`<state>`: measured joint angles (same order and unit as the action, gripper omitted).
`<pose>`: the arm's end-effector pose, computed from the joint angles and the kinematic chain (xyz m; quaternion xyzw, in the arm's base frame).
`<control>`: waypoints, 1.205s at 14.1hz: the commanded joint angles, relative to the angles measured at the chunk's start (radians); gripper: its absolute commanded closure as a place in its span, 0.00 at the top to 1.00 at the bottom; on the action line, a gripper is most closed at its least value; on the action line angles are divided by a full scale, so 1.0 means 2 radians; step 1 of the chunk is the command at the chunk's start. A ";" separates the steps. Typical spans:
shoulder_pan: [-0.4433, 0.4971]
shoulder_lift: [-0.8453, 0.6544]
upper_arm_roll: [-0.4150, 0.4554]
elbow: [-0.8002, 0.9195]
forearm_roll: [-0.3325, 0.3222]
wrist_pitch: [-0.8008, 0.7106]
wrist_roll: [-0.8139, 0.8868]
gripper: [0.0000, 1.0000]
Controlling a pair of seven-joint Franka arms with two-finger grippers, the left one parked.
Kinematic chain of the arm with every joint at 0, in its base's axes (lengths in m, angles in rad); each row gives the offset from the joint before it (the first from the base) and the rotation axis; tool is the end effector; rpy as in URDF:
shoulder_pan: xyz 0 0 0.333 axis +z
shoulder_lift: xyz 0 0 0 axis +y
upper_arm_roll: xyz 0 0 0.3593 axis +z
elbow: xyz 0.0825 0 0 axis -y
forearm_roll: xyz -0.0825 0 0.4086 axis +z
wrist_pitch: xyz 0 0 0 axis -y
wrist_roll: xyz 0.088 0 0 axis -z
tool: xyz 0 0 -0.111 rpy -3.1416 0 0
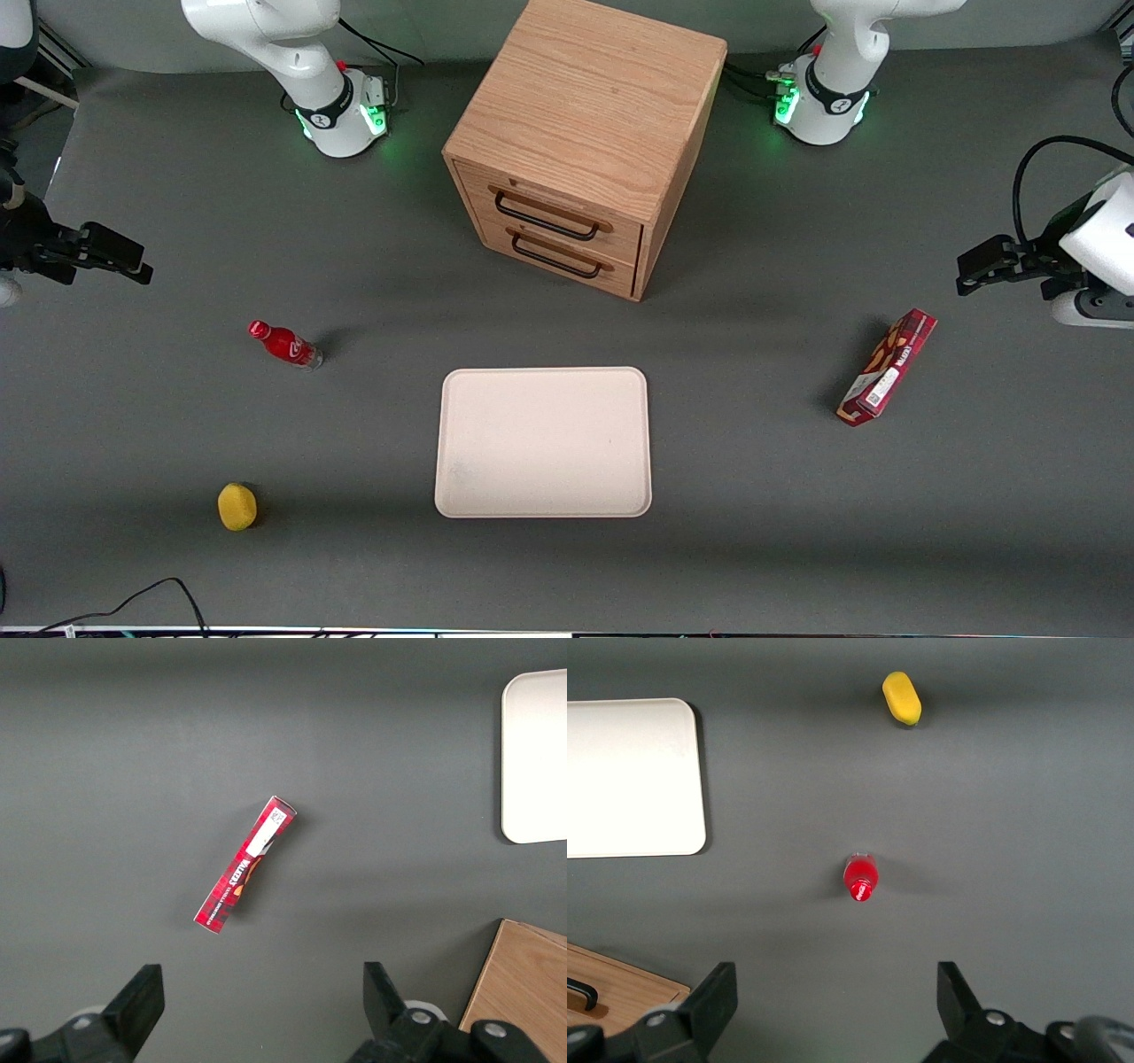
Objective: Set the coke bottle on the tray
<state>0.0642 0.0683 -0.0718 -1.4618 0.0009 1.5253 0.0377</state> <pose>0.5991 -0.0027 0.6736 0.9997 -0.0226 -0.0023 0.0020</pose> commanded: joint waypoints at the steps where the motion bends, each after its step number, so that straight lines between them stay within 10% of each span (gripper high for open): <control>1: 0.001 0.000 -0.002 0.002 0.012 0.003 0.010 1.00; 17: -0.001 0.019 -0.002 0.002 0.016 0.017 0.006 1.00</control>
<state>0.0617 0.0976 -0.0728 -1.4624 0.0081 1.5507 0.0381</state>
